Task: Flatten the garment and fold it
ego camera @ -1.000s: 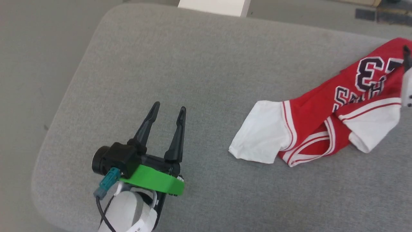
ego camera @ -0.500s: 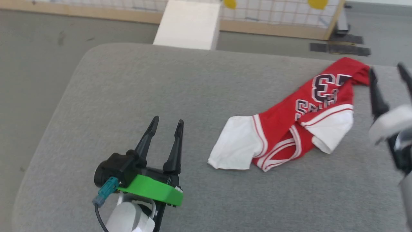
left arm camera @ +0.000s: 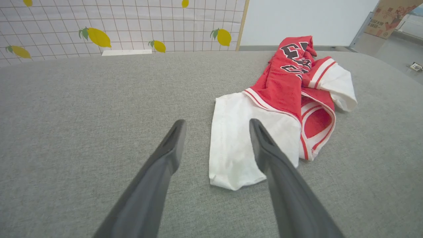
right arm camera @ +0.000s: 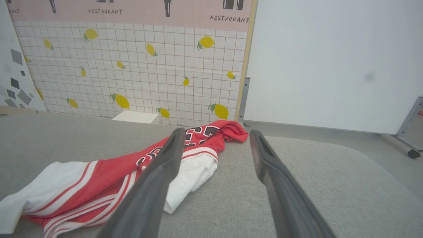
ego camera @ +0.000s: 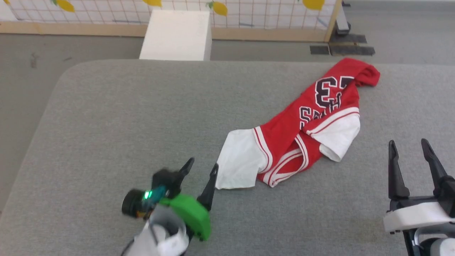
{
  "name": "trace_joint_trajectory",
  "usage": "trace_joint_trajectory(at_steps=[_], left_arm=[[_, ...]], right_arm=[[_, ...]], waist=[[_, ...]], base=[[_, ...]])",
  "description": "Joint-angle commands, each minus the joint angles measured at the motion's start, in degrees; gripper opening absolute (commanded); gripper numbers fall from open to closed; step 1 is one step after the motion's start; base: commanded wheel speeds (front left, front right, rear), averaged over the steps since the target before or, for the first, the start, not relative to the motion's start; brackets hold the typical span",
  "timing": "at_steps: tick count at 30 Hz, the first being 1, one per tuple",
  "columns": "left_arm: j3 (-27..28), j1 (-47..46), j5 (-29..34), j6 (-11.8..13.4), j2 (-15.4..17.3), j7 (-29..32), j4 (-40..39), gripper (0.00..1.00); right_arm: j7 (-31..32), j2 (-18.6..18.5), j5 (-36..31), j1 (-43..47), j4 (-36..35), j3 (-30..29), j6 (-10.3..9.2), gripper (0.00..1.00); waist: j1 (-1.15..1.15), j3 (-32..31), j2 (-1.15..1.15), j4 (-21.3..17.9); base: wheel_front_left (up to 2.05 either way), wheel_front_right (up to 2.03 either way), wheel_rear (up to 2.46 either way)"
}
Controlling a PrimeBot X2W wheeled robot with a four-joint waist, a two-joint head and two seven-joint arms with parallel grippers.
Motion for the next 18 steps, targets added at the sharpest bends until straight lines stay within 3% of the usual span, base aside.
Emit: trace_joint_trajectory(at_steps=[1,4,12,18], left_arm=[[-0.19,-2.63,0.71,0.35,0.47,2.68,0.15,1.00],[-0.79,-6.09,0.31,0.14,0.72,8.57,-0.27,1.00],[-2.38,-12.89,-2.41,-0.22,2.23,32.25,2.67,1.00],[-3.44,-14.62,-1.21,1.07,4.25,40.90,3.56,1.00]], right_arm=[[0.72,0.57,-0.30,0.75,-1.61,0.17,-0.11,1.00],[2.09,1.17,-0.34,1.64,-4.02,0.10,-0.11,1.00],[3.75,1.81,0.03,2.01,-6.35,1.41,-0.11,1.00],[4.14,1.97,0.30,1.55,-7.52,2.66,-0.11,1.00]], waist=[[0.00,1.63,0.18,-1.19],[0.00,3.09,0.18,-2.00],[0.00,6.57,0.18,-4.56],[0.00,8.61,0.18,-5.78]], base=[[0.00,0.00,0.00],[0.00,0.00,0.00],[0.00,0.00,0.00],[0.00,0.00,0.00]])
